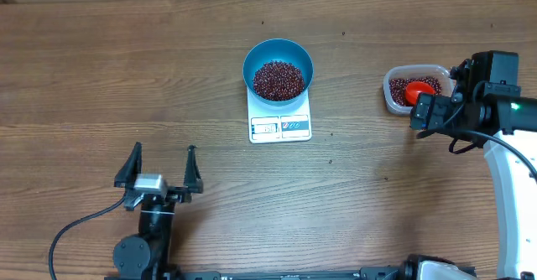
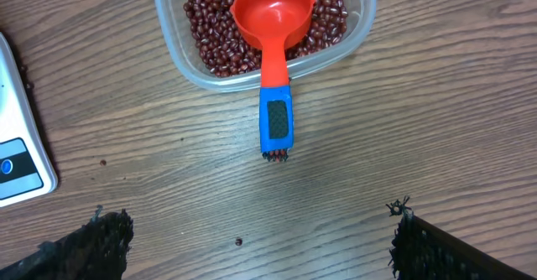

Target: Scoop item into bowl and weigh 150g on scale

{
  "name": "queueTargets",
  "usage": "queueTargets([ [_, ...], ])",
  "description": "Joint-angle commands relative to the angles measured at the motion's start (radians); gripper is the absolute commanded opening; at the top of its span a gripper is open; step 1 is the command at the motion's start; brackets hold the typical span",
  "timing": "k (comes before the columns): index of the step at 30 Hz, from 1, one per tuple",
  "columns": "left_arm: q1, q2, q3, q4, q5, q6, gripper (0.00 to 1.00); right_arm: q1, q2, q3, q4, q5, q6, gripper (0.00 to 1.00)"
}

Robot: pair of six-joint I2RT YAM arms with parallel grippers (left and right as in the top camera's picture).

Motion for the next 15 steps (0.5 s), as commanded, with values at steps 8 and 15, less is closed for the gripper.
queueTargets([
  [8,0.007,-0.011,-0.004,-0.259,0.018,0.175,1.0,-0.002,0.003,0.003,0.006,0.009,-0.001,1.0],
  [15,0.007,-0.011,-0.004,-0.261,0.014,0.17,1.0,-0.002,0.003,0.003,0.006,0.009,-0.001,1.0],
])
